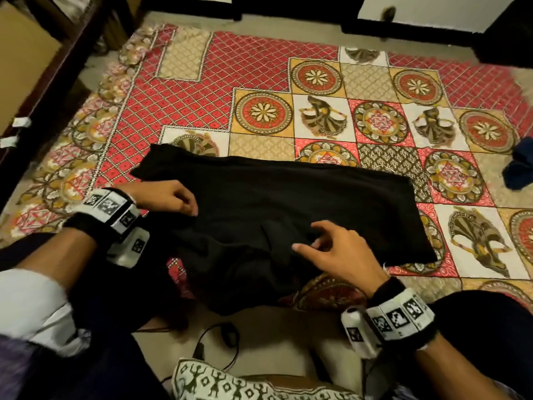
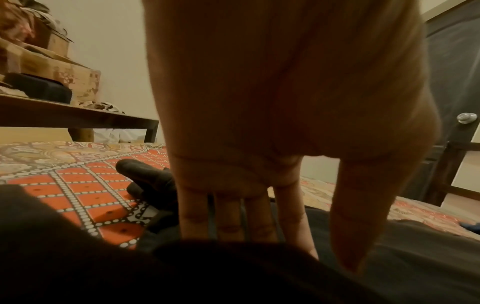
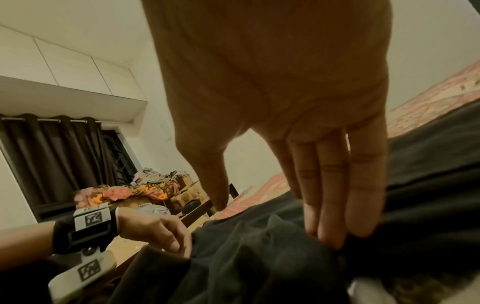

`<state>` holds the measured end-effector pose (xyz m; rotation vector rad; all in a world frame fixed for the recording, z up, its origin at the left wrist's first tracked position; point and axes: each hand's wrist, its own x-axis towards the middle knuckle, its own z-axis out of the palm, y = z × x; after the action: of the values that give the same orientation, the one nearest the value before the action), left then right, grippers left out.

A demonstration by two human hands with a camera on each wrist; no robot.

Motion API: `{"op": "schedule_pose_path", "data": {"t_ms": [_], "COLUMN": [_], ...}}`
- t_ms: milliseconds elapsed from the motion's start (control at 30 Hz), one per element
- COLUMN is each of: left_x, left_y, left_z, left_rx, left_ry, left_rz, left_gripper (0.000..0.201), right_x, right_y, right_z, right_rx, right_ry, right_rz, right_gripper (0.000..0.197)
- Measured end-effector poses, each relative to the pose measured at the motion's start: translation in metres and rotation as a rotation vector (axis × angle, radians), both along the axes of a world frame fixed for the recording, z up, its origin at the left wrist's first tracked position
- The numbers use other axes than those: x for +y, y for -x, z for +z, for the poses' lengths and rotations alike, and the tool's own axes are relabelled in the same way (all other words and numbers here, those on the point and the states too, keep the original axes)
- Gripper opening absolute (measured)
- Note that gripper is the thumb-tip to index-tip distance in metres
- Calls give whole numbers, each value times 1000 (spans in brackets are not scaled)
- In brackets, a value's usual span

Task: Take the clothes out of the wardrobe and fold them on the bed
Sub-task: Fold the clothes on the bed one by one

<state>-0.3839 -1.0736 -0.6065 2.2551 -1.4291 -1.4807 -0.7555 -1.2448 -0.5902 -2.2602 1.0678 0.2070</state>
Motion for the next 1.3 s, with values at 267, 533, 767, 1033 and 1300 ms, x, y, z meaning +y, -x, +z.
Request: {"op": "schedule_pose_path", "data": {"t_ms": [267, 533, 767, 1033, 1300], "left_x": [-7, -3, -18, -19, -7], "left_y": [-5, 1, -7, -11, -11], "left_z": [-16, 0, -29, -22, -13], "left_rx": [52, 238, -173, -108, -103], "left_ry": [-5, -33, -2, -23, -125], "left_rz": [16, 331, 181, 90, 13], "left_gripper": [13, 61, 21, 8, 22], "right_x": [5, -129, -135, -147, -139], "right_y": [-4, 37, 32, 47, 65], "right_z": [5, 21, -10, 16, 30], "right_rx": [-389, -1103, -980, -1260, -1247], "right_ry": [-415, -699, -835, -945, -851], "right_rz": [-125, -1089, -1099, -872, -700], "right_gripper": [32, 20, 15, 29, 34]}}
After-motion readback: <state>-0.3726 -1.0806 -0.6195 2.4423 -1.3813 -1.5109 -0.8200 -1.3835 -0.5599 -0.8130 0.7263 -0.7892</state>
